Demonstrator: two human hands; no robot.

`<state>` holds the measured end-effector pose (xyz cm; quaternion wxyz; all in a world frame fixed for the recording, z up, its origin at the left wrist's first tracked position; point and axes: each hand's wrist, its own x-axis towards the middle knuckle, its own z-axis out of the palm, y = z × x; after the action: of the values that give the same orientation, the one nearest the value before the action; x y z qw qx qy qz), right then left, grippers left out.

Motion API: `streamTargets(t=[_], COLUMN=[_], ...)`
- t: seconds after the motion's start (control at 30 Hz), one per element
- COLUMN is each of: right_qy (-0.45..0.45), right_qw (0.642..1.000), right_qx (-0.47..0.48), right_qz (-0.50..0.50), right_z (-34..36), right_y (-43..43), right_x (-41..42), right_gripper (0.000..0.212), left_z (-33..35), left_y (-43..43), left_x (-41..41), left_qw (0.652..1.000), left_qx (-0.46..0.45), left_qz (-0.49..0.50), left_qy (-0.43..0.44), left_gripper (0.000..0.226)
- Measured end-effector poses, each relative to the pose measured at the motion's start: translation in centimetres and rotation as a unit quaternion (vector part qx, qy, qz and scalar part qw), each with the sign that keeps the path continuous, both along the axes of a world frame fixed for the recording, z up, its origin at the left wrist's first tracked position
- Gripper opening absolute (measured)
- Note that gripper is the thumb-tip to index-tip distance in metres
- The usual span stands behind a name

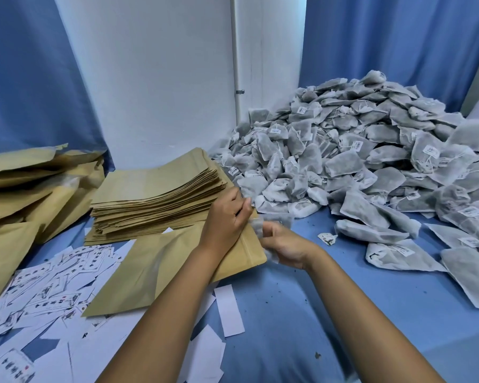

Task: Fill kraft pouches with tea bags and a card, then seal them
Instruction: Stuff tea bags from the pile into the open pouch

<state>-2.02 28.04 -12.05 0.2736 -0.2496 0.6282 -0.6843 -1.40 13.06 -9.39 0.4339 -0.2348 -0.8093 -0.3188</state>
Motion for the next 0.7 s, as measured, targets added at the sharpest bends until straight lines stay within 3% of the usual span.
streamTargets(t=[0.07, 0.2, 0.27, 0.3, 0.33, 0.37, 0.4, 0.43, 0.47, 0.53, 0.6, 0.63, 0.7], right_qy=[0.042, 0.161, 0.174, 0.163, 0.117, 0.036, -0.025, -0.036, -0.007, 0.128, 0.264, 0.313, 0.357], right_qw=[0.996, 0.939, 0.930, 0.956, 0.984, 0.977, 0.930, 0.888, 0.866, 0.880, 0.902, 0.882, 0.857], right_qx=[0.071, 0.294, 0.312, 0.225, 0.057, -0.136, -0.274, -0.318, -0.291, -0.088, 0.169, 0.268, 0.317], right_qz=[-0.030, -0.083, -0.084, -0.095, -0.118, -0.163, -0.243, -0.331, -0.407, -0.448, -0.296, -0.228, -0.191], right_z=[0.3, 0.9, 1.6, 1.9, 2.1, 2.2, 2.1, 1.5, 0.8, -1.3, -3.7, -4.6, -4.8], right_y=[-1.1, -1.9, -2.1, -2.1, -2.1, -1.8, -1.1, -0.2, 0.7, 1.9, 1.9, 1.7, 1.4], right_x=[0.3, 0.1, 0.5, 0.5, 0.3, -0.1, -1.0, -2.3, -3.1, -3.9, -3.6, -3.4, -3.4], right_gripper=[0.025, 0.024, 0.022, 0.021, 0.022, 0.024, 0.024, 0.025, 0.025, 0.026, 0.026, 0.021, 0.013], left_z=[0.4, 1.1, 1.7, 1.9, 2.2, 2.5, 2.7, 3.0, 3.2, 3.5, 3.4, 3.3, 3.2], left_y=[1.4, 3.5, 3.0, 2.5, 1.9, 1.4, 1.0, 0.6, 0.4, 0.1, 0.1, 0.2, 0.5], left_x=[0.3, 0.7, 0.8, 0.8, 0.7, 0.7, 0.7, 0.6, 0.6, 0.5, 0.4, 0.4, 0.4], left_qw=[1.000, 0.996, 0.996, 0.996, 0.996, 0.995, 0.993, 0.991, 0.990, 0.990, 0.992, 0.993, 0.993], left_qx=[-0.009, -0.066, -0.066, -0.066, -0.076, -0.094, -0.112, -0.125, -0.129, -0.114, -0.095, -0.091, -0.091], left_qz=[-0.014, -0.063, -0.062, -0.051, -0.037, -0.021, -0.005, 0.013, 0.031, 0.059, 0.066, 0.067, 0.064], left_qy=[0.004, 0.015, 0.014, 0.018, 0.025, 0.031, 0.037, 0.044, 0.050, 0.050, 0.044, 0.042, 0.034], left_gripper=[0.043, 0.040, 0.038, 0.037, 0.037, 0.038, 0.039, 0.039, 0.039, 0.037, 0.035, 0.034, 0.033])
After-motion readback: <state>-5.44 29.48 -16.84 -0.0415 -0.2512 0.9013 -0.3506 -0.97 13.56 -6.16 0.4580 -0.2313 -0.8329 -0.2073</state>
